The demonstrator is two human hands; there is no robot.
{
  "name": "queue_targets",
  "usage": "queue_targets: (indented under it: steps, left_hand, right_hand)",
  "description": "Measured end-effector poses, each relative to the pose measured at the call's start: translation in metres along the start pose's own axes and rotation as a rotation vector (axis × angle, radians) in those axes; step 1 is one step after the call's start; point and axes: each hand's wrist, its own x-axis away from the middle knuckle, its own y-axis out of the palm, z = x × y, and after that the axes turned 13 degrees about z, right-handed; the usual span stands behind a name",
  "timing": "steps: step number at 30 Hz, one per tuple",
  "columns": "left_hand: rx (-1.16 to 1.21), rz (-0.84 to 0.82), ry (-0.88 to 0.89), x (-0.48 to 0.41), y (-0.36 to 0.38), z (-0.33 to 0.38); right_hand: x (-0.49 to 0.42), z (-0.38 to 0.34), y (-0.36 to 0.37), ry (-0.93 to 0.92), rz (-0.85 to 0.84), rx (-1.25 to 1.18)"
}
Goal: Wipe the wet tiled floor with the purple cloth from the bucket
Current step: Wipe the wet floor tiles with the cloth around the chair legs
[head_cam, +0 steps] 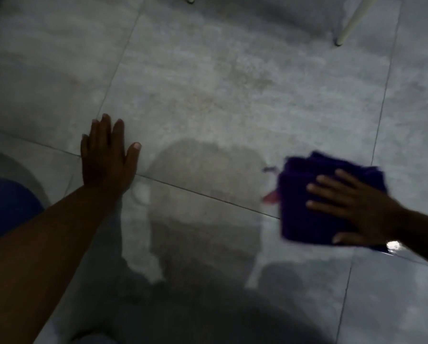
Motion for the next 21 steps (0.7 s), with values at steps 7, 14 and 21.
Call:
queue_targets:
  steps: [7, 14, 21]
  left_hand:
    - [-0.068, -0.082, 0.004, 0.007, 0.013, -0.006]
    - [-0.044, -0.101, 0.079, 0.008, -0.005, -0.042]
    - [-0.116, -0.073, 0.042, -0.007, -0.003, -0.049]
  right_hand:
    - [-0.146, 0.054, -0.022, 0.667, 0.110, -0.052]
    - [-0.263, -0.098, -0.017, 0.091, 0.170, -0.030]
    - [-0.169, -0.026, -0.019, -0.249, 0.125, -0.016]
